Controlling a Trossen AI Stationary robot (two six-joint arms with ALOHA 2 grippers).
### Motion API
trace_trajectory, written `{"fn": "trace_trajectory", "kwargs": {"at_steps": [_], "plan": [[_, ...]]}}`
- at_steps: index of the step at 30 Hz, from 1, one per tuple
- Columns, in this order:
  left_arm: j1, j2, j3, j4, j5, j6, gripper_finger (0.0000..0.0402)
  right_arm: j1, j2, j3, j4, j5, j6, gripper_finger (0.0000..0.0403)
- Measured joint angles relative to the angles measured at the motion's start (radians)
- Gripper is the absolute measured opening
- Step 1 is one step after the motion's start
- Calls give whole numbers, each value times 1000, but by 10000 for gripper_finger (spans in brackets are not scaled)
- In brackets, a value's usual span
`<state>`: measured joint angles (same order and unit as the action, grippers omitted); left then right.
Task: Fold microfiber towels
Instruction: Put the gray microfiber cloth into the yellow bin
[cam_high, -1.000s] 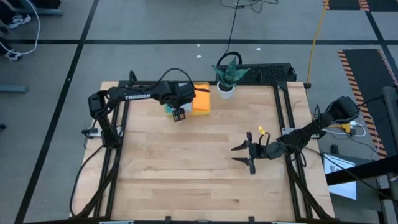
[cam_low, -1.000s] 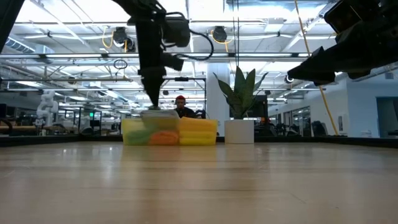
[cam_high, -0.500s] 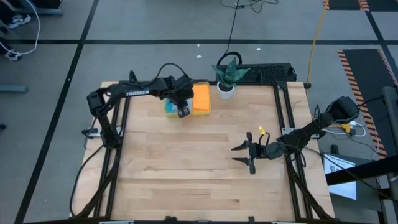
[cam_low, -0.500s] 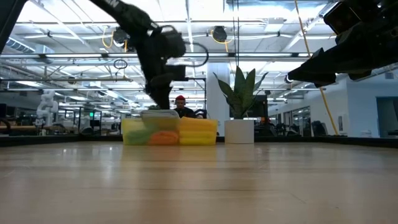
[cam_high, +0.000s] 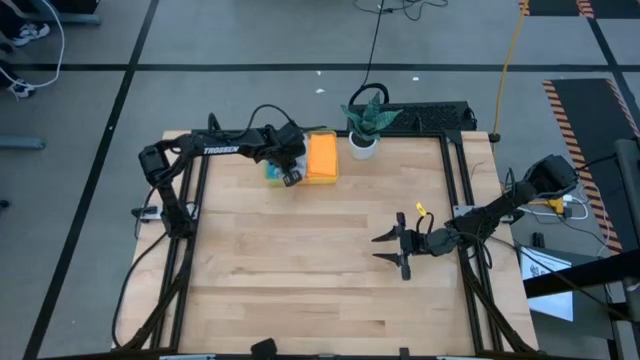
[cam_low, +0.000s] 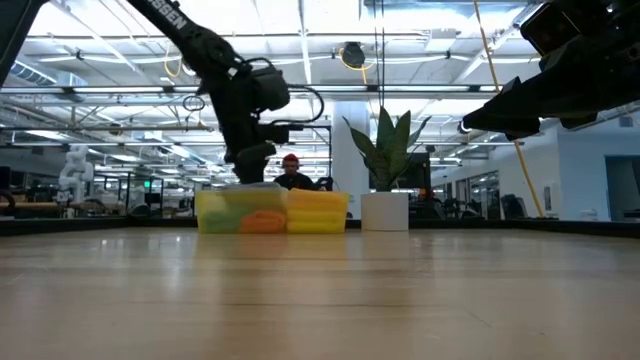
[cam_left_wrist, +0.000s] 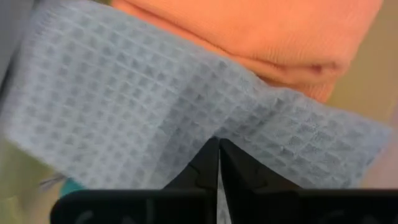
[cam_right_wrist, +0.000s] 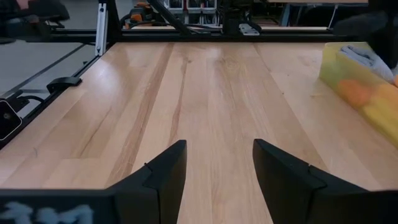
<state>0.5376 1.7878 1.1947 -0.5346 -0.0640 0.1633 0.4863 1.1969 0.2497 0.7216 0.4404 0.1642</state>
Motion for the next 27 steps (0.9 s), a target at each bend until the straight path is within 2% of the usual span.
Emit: {"fn": "trace_trajectory", "kwargs": {"at_steps": [5,7,14,22,27], "plan": [[0,0,98,-117,-21,-31,21,0,0,0,0,0,0,176],[-1,0,126,-110,-15,-27,21,0,0,0,0,0,0,176],[42,19,125,169,-65,-31,21,0,0,0,-1,0,0,176],[99,160,121,303,-76,-72,21,0,0,2,-17,0,0,176],[105,232,120,329,-84,-67,21,0,0,2,-25,0,1,176]]}}
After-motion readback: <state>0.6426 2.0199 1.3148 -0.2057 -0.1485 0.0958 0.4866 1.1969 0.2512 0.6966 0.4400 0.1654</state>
